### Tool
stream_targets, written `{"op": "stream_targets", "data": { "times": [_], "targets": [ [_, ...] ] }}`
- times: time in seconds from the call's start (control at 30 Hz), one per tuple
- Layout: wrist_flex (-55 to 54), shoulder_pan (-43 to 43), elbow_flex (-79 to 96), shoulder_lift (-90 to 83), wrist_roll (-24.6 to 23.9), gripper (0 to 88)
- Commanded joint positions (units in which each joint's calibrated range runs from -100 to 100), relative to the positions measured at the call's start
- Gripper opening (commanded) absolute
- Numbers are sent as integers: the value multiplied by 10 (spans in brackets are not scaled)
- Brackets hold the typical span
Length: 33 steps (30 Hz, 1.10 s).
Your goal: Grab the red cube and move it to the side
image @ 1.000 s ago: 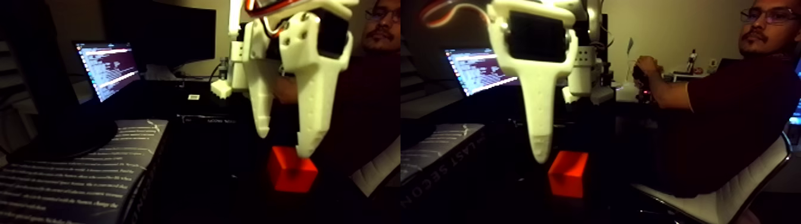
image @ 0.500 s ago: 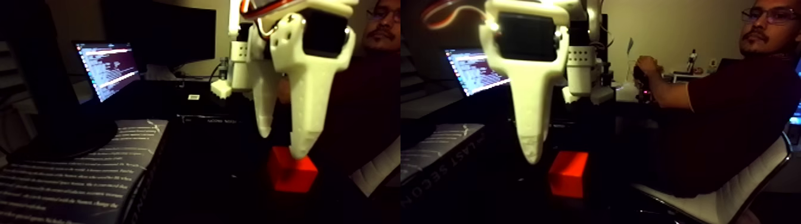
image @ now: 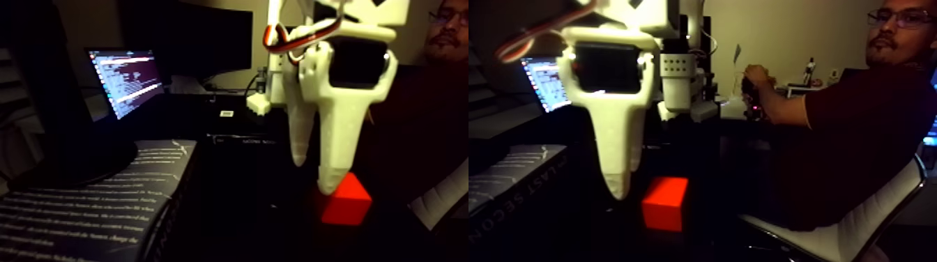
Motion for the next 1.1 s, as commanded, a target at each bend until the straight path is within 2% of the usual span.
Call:
{"op": "stream_targets", "data": {
  "times": [0.0,0.2,0.4,0.7,0.9,1.07],
  "targets": [
    [-3,4,-24,-1,-2,194],
    [10,15,-55,0,-4,194],
    [71,15,-110,11,0,195],
    [87,16,-109,27,36,197],
    [111,15,-114,27,43,317],
    [122,17,-114,28,44,330]
  ]
}}
